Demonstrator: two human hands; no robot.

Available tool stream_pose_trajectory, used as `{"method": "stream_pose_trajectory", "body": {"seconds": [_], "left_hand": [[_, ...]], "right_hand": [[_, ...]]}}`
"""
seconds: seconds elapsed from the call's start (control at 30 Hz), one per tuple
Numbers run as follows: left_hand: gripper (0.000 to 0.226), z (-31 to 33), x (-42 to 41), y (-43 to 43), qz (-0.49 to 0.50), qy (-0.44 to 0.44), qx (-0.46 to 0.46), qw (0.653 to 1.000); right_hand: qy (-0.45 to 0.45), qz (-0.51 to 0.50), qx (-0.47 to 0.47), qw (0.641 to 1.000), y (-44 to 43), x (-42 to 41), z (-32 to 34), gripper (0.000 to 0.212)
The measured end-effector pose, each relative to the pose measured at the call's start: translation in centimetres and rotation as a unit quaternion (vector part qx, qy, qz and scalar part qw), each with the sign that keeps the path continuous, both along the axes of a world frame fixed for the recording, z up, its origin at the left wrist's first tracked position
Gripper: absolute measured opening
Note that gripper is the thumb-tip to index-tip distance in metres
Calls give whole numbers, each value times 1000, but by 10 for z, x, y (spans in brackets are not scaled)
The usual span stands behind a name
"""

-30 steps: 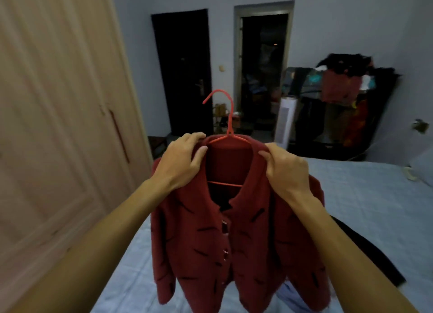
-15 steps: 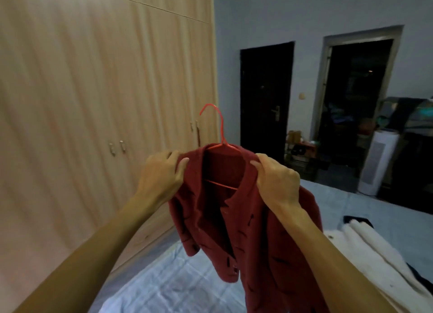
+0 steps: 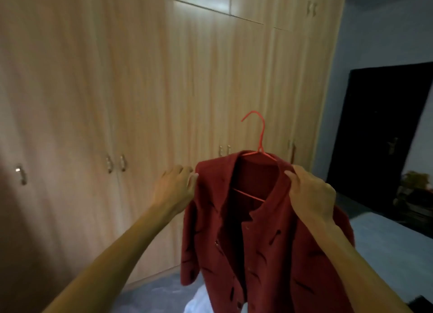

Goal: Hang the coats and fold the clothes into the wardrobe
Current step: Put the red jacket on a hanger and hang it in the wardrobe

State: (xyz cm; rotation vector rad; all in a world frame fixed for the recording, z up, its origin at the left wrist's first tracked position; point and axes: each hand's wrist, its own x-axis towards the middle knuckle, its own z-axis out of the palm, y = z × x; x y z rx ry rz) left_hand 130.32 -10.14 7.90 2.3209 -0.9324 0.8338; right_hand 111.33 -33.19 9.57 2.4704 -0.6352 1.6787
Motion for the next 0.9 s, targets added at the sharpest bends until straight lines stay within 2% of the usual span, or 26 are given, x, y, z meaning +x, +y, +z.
{"method": "stream_pose_trajectory", "body": {"seconds": [0.13,0.27,0.43,0.67,0.9], "left_hand": [[33,-12,41,72,81,7,11,997],[30,-19,89,132,156,27,22,987],[32,-28,144,178,213,43,39,975],[37,-53,248,204,298,69,68,950],[30,-79,362,194,352,101,107,924]], "right_hand": [[42,14,76,996,49,68,-3,28],[60,76,116,989,107,141,-6,23],[67,202,149,966,152,230,-26,30],[71,310,220,922,176,354,-75,32],[84,319,181,927,179,457,-114,25]]}}
